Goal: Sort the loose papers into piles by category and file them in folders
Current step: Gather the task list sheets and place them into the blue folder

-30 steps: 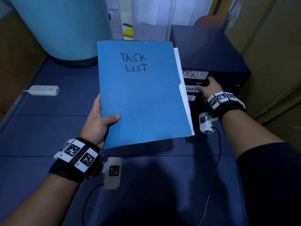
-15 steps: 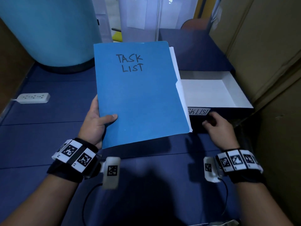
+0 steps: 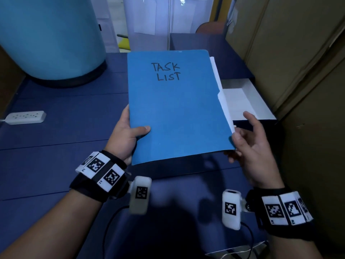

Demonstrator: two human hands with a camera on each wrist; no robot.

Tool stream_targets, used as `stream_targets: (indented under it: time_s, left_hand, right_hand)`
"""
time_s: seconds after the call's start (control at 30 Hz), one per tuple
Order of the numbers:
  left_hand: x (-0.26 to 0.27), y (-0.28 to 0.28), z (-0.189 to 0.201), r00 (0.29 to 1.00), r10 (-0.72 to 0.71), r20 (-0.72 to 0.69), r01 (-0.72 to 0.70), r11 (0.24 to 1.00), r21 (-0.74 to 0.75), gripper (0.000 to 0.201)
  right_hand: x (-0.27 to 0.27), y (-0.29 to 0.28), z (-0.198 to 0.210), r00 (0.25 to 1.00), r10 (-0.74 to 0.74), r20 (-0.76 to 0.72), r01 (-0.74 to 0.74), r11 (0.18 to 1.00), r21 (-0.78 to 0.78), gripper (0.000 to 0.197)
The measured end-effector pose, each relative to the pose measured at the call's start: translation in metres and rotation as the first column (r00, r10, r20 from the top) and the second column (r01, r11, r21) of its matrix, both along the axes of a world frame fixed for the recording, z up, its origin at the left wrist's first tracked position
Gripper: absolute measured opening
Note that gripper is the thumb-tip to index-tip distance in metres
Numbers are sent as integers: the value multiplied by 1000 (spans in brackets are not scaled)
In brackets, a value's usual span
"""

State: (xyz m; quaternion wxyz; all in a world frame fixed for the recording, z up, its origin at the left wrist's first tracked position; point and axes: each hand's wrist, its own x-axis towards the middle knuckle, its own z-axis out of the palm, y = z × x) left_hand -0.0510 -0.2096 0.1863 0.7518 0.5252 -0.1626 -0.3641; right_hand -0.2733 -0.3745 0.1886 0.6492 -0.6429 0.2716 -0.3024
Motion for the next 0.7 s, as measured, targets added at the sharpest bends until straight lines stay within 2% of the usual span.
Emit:
stream_targets:
  time_s: [0.07, 0.2, 0.3, 0.4, 0.47, 0.57, 0.7]
  left_hand:
    - [-8, -10, 2, 999, -36, 0, 36, 999, 3, 70]
    - [-20, -29, 4, 994, -111, 21, 110, 993, 31, 67]
    - [-27, -40, 9, 981, -191, 18, 190, 981, 38, 60]
    - [-36, -51, 17, 971, -239, 0, 239, 971, 28, 75]
    - [-42, -55, 22, 957, -291, 1, 290, 957, 26, 75]
    - [-45, -56, 28, 934, -358, 7, 356, 931, 80, 62]
    - [-46, -57, 31, 932, -357, 58, 347, 928, 136, 44]
  right_hand:
    - [-5, 1, 2, 998, -42, -45, 44, 998, 42, 70]
    - [-20, -4, 8, 994, -106, -16, 108, 987, 119, 26]
    - [-29, -11, 15, 975, -223, -24, 224, 962, 159, 21]
    - [-35, -18, 20, 944, -330, -9, 324, 921, 217, 18]
    - [-40, -20, 25, 921, -390, -19, 383, 893, 237, 17]
    - [-46, -19, 32, 888, -459, -19, 450, 861, 235, 16]
    - [-48, -18, 42, 862, -506, 13, 492, 844, 212, 15]
